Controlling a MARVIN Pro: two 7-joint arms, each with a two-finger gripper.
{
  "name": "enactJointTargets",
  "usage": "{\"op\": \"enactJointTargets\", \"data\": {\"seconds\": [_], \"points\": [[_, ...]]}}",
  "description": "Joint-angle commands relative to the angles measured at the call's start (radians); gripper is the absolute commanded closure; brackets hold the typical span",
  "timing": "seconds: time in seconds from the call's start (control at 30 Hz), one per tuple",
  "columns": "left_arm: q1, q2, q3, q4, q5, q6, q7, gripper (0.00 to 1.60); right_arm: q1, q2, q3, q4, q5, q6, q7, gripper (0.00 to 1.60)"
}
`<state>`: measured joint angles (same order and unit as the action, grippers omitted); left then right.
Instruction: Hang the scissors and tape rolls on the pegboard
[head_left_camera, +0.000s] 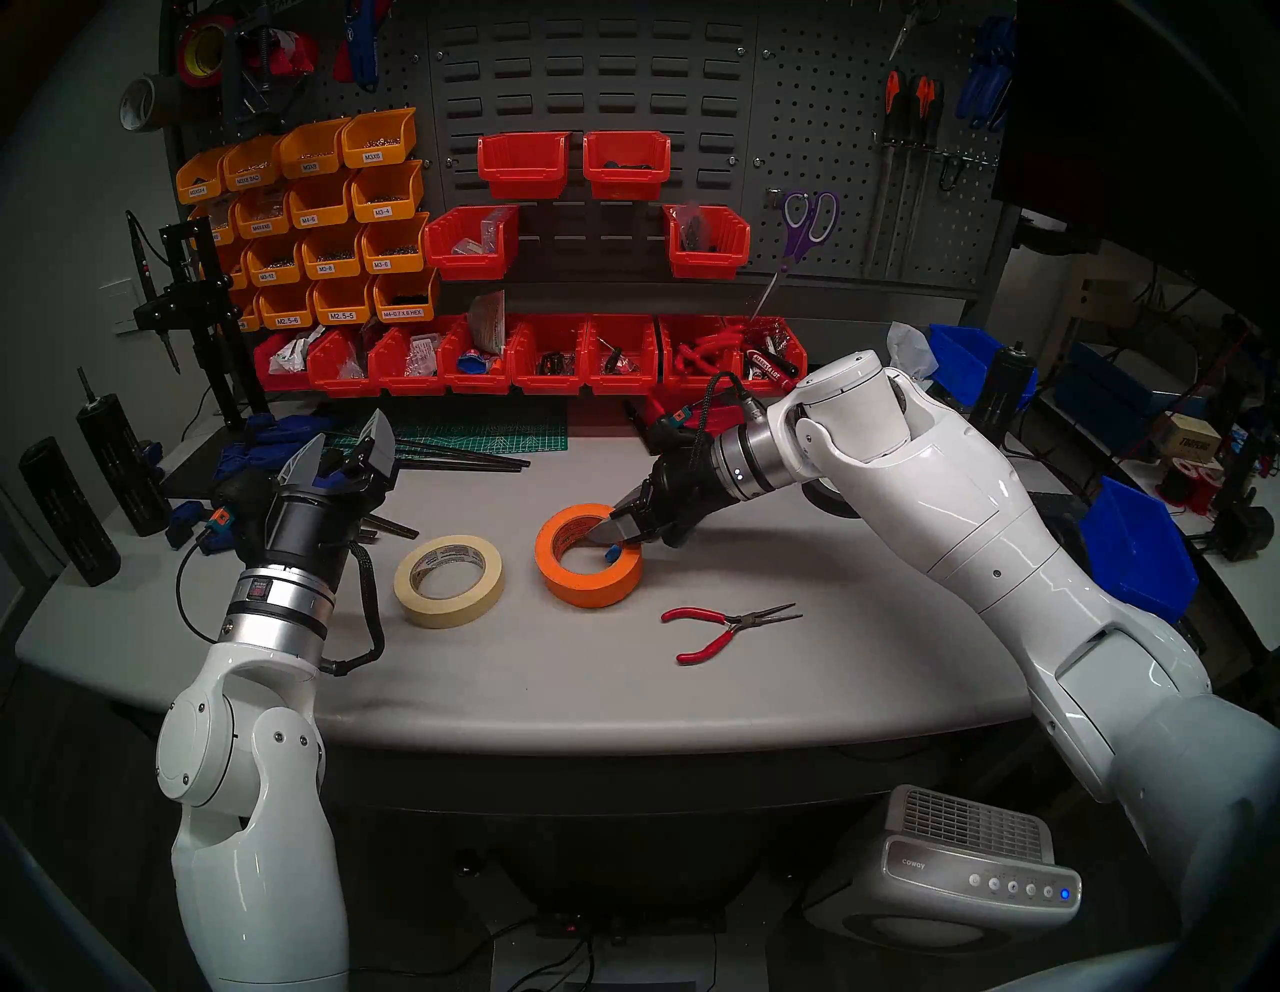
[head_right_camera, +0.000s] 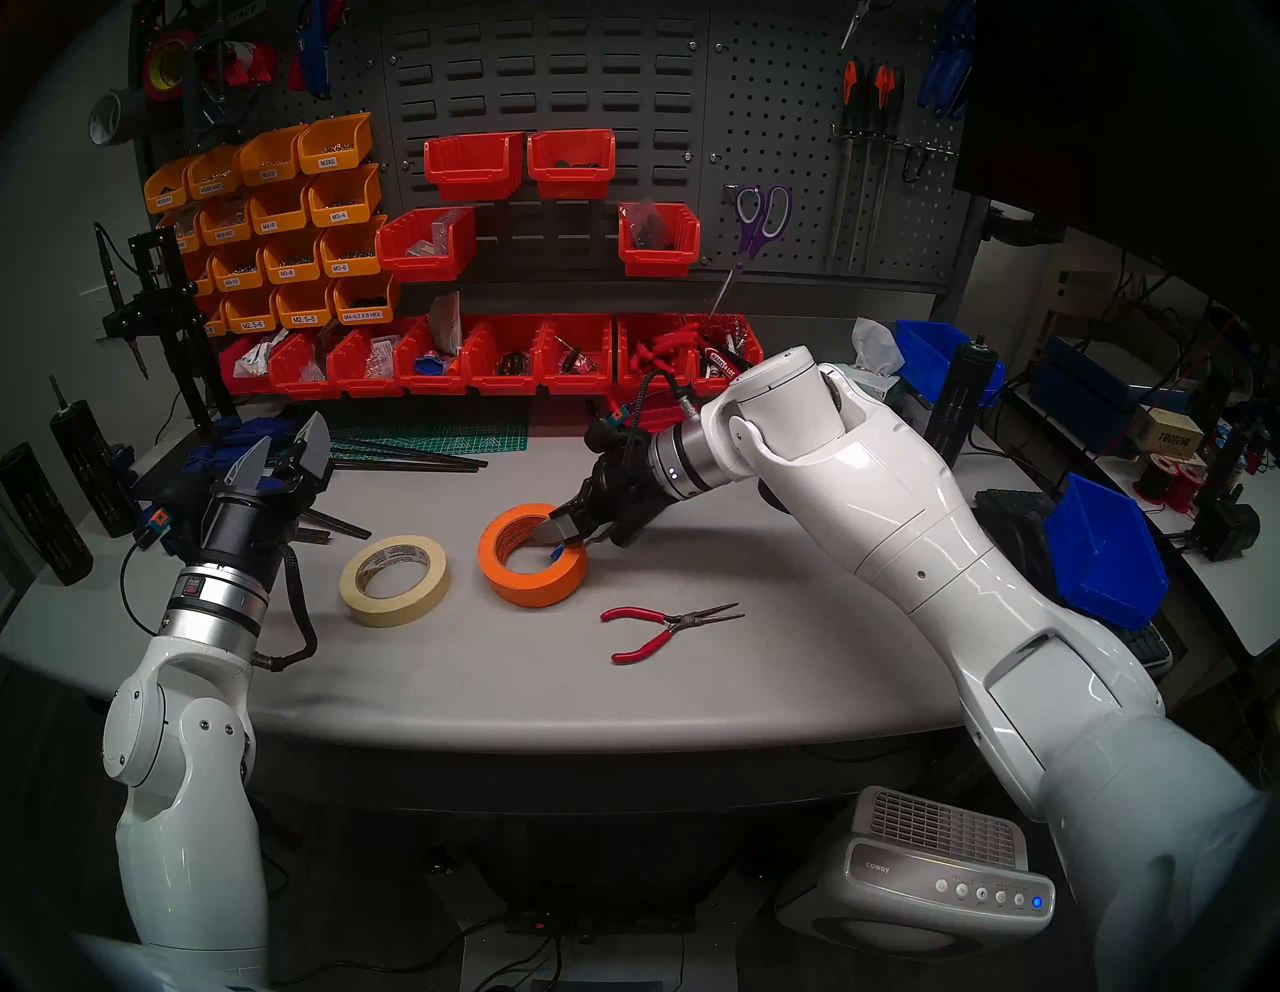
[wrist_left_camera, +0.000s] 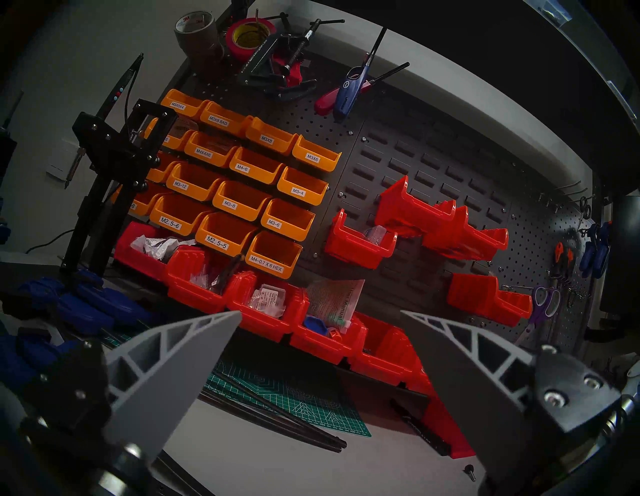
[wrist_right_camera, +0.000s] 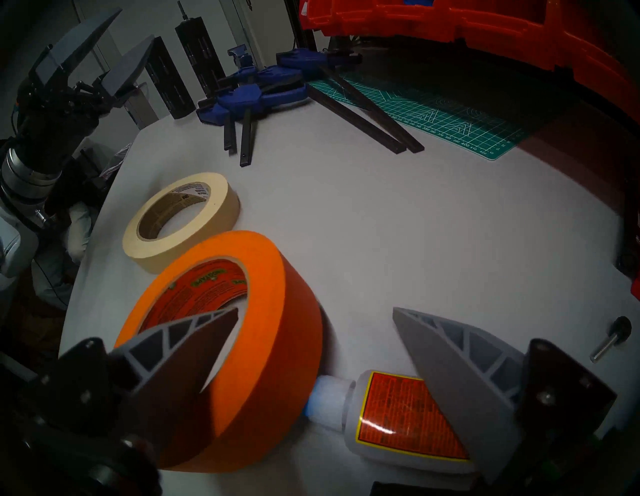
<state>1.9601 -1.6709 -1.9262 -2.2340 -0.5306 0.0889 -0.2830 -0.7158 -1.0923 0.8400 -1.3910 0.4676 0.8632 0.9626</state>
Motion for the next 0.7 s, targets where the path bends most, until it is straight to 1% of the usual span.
{"op": "enactJointTargets", "data": {"seconds": [0.0, 0.1, 0.3, 0.4, 0.67], "points": [[-0.017, -0.004, -0.002, -0.036, -0.011, -0.018, -0.005, 0.00, 0.080, -0.012, -0.009, 0.004, 0.000, -0.015, 0.051, 1.60], [-0.017, -0.004, -0.004, -0.037, -0.012, -0.018, -0.006, 0.00, 0.088, -0.008, -0.015, 0.005, 0.000, -0.022, 0.058, 1.60], [-0.016, -0.004, -0.007, -0.038, -0.015, -0.017, -0.007, 0.00, 0.089, -0.003, -0.001, -0.004, 0.009, -0.043, 0.057, 1.60], [-0.015, -0.004, -0.006, -0.039, -0.016, -0.015, -0.008, 0.00, 0.086, 0.000, 0.015, -0.016, 0.018, -0.054, 0.053, 1.60], [-0.015, 0.000, -0.002, -0.039, -0.012, -0.011, -0.010, 0.00, 0.082, 0.029, 0.088, -0.066, 0.034, -0.089, 0.029, 1.60]]}}
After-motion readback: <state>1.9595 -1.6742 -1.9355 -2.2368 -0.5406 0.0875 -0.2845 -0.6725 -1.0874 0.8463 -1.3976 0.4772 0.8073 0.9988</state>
